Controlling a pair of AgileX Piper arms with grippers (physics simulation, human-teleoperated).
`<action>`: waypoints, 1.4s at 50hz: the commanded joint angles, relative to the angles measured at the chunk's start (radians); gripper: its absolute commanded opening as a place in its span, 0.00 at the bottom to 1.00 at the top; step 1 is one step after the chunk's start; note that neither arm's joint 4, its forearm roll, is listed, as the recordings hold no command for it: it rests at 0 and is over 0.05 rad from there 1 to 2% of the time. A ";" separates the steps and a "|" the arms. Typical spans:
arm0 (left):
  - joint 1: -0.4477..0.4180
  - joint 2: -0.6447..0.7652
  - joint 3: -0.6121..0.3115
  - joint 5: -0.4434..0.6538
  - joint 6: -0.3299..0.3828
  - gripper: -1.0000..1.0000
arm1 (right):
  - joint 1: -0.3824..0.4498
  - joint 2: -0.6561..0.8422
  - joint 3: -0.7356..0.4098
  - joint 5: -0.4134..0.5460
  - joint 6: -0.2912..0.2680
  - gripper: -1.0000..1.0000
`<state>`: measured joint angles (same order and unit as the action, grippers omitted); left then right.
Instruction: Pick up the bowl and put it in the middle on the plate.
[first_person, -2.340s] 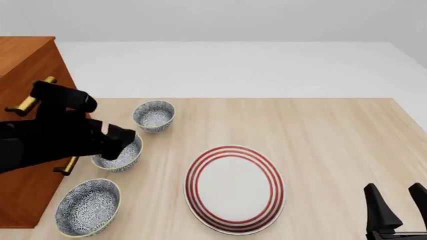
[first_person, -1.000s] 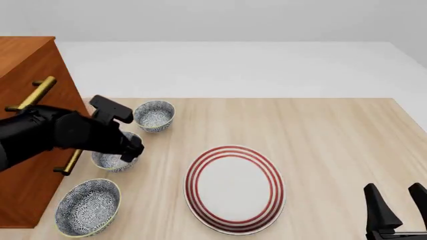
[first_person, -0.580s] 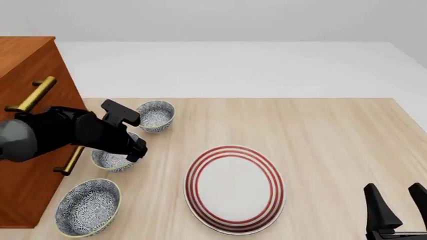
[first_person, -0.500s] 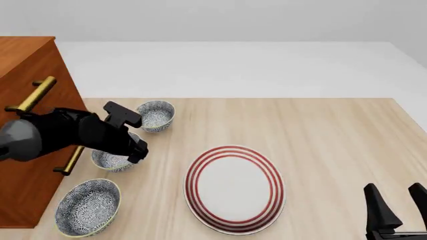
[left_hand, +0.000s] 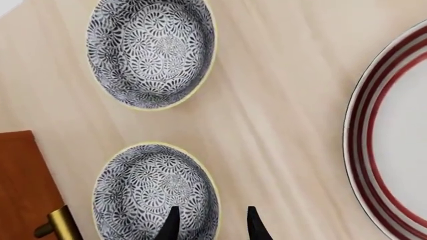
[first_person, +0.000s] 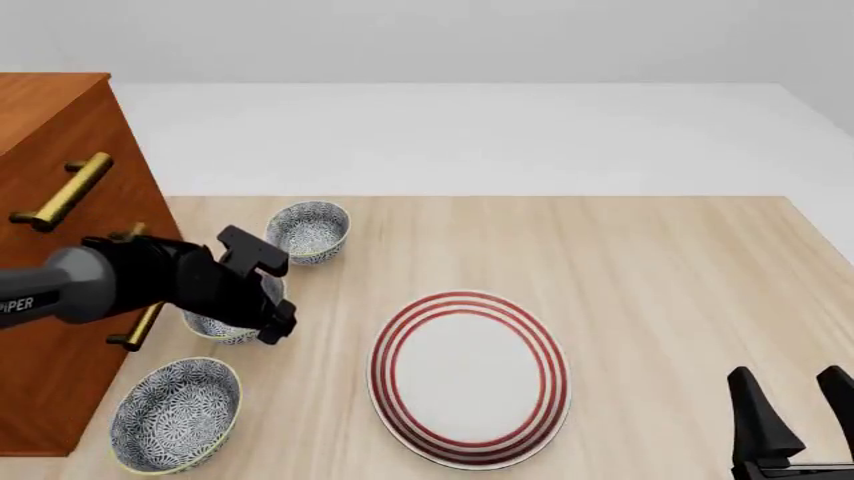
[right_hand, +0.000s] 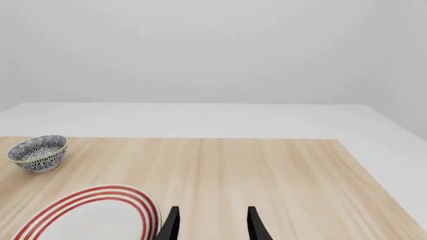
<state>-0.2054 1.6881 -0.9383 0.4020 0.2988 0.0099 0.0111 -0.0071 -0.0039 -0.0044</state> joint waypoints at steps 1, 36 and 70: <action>0.016 0.028 0.005 -0.021 0.017 1.00 | 0.000 0.000 0.000 0.000 0.000 1.00; 0.038 0.055 0.035 -0.041 0.071 1.00 | 0.000 0.000 0.000 0.000 0.000 1.00; -0.014 -0.058 0.008 0.041 0.054 0.00 | 0.000 0.000 0.000 0.000 0.000 1.00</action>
<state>-0.1972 1.6654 -0.9152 0.4149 0.3593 0.0100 0.0112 -0.0071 -0.0039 -0.0044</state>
